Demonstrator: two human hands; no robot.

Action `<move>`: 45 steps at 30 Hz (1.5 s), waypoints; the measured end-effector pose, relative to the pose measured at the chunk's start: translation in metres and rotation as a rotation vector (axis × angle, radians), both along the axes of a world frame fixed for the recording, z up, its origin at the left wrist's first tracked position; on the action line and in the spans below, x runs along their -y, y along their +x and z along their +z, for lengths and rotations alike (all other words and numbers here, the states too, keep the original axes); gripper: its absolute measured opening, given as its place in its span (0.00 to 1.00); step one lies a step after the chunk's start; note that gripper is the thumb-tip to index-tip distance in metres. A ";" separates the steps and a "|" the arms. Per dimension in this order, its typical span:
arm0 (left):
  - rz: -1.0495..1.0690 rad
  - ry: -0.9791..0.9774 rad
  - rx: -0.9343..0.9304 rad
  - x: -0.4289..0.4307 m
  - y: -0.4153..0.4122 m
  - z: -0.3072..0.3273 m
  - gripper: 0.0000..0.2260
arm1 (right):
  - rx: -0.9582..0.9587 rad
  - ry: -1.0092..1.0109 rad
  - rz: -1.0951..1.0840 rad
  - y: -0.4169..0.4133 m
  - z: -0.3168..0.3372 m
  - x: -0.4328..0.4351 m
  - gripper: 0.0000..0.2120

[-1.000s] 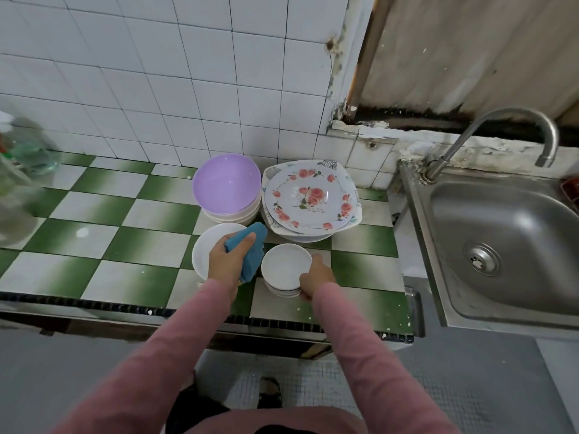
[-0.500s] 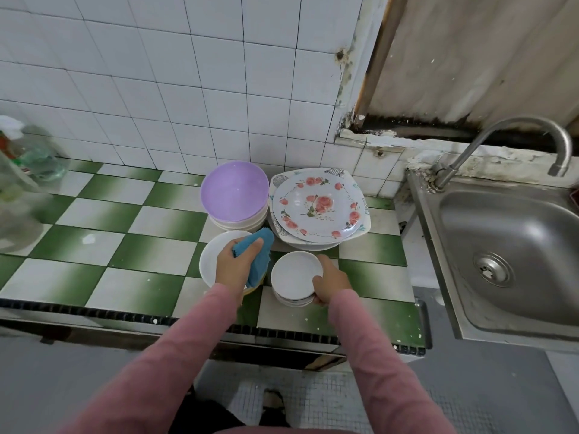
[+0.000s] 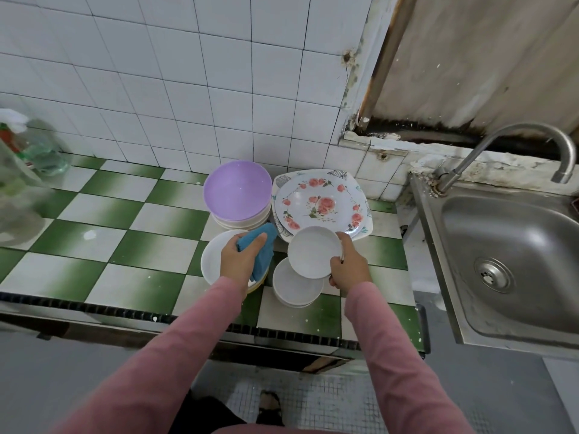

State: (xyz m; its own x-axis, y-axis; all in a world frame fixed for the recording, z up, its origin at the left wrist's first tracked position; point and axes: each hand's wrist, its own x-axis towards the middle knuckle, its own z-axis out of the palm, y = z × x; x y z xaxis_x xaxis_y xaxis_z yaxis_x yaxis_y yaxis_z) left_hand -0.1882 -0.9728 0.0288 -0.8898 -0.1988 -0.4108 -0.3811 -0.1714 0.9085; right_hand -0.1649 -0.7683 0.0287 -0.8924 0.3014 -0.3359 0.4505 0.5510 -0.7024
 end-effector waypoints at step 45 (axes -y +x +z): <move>-0.011 0.028 0.055 -0.012 -0.005 -0.005 0.19 | -0.162 0.119 -0.082 0.015 0.001 0.000 0.29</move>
State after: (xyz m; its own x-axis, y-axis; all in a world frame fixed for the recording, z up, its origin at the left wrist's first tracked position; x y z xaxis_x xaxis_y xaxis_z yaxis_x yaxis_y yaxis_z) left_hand -0.1932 -0.9612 0.0239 -0.8680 -0.1772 -0.4639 -0.4318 -0.1918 0.8813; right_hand -0.1503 -0.7687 0.0301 -0.9029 0.4038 -0.1474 0.3832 0.6008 -0.7015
